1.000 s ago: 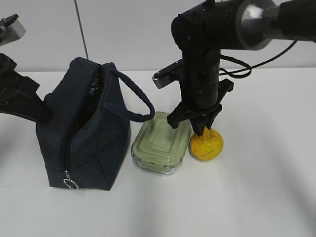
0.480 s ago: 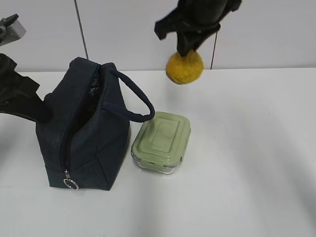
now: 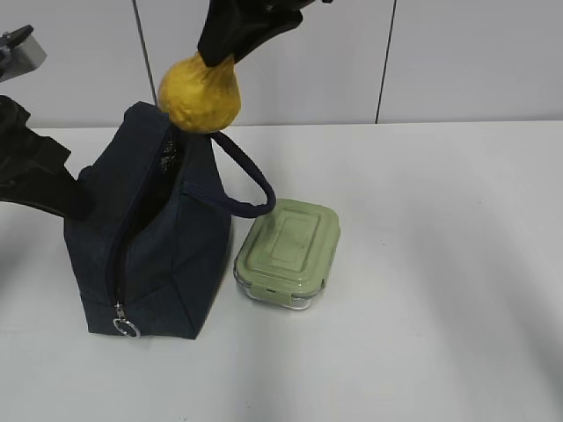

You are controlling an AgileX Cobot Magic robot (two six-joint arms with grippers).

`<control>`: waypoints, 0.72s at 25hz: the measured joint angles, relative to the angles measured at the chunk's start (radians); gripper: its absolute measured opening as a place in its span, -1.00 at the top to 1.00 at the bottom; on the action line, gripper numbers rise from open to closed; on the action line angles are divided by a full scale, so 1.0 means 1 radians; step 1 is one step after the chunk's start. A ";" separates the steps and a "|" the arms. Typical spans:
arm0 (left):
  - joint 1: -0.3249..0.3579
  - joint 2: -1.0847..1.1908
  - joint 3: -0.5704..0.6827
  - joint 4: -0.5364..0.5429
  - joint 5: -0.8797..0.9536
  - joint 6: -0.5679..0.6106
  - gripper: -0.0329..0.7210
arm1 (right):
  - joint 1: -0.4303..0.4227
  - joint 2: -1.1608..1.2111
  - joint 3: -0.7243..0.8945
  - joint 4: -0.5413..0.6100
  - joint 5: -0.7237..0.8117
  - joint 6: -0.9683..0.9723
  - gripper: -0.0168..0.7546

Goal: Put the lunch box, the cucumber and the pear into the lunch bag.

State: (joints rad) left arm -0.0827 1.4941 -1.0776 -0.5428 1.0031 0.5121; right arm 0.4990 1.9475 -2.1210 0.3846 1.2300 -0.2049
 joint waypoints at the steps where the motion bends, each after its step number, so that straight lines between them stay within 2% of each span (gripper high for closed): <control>1: 0.000 0.000 0.000 0.000 0.000 0.001 0.90 | 0.008 0.002 0.000 0.004 -0.005 -0.009 0.66; 9: 0.000 0.000 0.000 0.001 -0.001 0.001 0.90 | 0.099 0.060 0.000 0.014 -0.047 -0.043 0.66; 18: 0.000 0.000 0.000 0.001 -0.003 0.002 0.90 | 0.104 0.158 0.000 -0.042 -0.014 -0.049 0.66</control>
State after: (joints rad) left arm -0.0827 1.4941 -1.0776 -0.5416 1.0004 0.5140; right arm 0.6034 2.1054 -2.1210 0.3424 1.2158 -0.2536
